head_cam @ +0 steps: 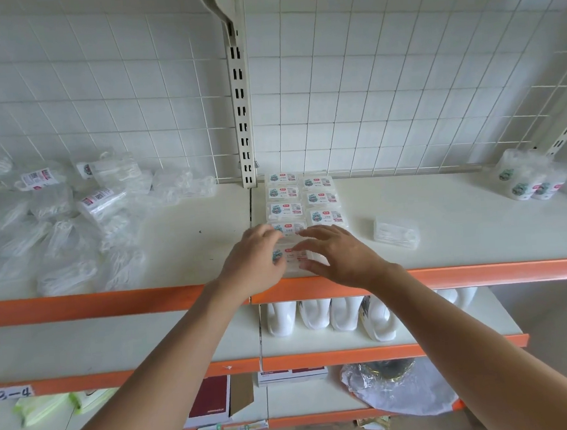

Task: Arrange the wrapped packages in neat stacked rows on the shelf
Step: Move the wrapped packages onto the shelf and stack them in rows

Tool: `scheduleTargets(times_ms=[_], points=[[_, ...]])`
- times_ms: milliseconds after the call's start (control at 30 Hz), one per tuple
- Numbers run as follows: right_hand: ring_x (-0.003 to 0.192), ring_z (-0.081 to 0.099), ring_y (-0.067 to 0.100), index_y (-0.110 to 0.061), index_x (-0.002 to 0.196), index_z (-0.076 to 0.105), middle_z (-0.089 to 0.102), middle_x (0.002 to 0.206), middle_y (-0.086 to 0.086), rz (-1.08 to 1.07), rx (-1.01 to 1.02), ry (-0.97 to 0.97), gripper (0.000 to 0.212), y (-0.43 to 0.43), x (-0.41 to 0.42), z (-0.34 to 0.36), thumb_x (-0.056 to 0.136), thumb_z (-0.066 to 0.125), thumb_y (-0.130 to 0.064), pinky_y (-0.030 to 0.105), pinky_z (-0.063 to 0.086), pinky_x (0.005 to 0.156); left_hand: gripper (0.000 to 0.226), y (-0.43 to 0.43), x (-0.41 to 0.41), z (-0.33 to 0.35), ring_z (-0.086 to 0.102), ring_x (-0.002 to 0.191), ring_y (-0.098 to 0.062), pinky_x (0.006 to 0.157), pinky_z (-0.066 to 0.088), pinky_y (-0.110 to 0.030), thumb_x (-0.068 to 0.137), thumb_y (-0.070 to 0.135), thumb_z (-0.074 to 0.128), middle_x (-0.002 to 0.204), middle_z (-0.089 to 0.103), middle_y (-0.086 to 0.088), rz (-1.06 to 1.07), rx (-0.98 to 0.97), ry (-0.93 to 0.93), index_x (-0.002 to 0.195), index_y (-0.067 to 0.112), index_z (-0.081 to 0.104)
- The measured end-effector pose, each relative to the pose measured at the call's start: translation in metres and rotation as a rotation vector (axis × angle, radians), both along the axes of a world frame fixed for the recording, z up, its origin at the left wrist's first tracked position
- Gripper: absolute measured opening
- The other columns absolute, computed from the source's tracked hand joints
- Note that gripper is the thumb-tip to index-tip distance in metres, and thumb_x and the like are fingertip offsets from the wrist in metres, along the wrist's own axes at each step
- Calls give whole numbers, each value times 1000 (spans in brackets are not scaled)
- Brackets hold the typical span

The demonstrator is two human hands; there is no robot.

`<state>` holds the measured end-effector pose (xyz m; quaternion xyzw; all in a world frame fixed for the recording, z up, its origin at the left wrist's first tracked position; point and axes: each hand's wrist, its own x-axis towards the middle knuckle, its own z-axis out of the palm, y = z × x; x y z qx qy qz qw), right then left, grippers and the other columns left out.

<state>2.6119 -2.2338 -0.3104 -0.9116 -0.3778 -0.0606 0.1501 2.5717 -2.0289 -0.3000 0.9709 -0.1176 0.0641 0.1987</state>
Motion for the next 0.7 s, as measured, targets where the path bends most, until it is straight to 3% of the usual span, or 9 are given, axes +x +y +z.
scheduleTargets(times_ms=[133,267,500,700], points=[[118,56,25,-19,117,66,62,124,6,-116,54,-48,49,-18,2,5,91,42,-52,42,43,101,42,-24,7,7,38,130,-21,104,39,-37,94,28,53,134,48,-3,9,6,-67,132,11,52],[121,53,27,-17,120,64,61,126,7,-270,38,-80,34,-52,8,2,93,58,-37,45,40,103,40,-58,16,11,38,129,-24,102,39,-39,94,27,50,131,49,-5,-15,35,-77,130,10,53],[140,28,25,-22,136,48,38,147,9,-619,-136,5,44,-109,14,-4,96,52,-38,45,27,111,39,-115,28,15,33,134,-24,101,38,-41,96,24,47,137,45,-7,-66,83,-50,131,7,51],[127,42,31,-26,130,46,41,142,5,-648,-56,173,43,-133,20,-7,90,63,-32,44,42,96,40,-138,30,16,32,134,-25,101,36,-38,96,25,46,138,43,-9,-76,161,-45,132,6,49]])
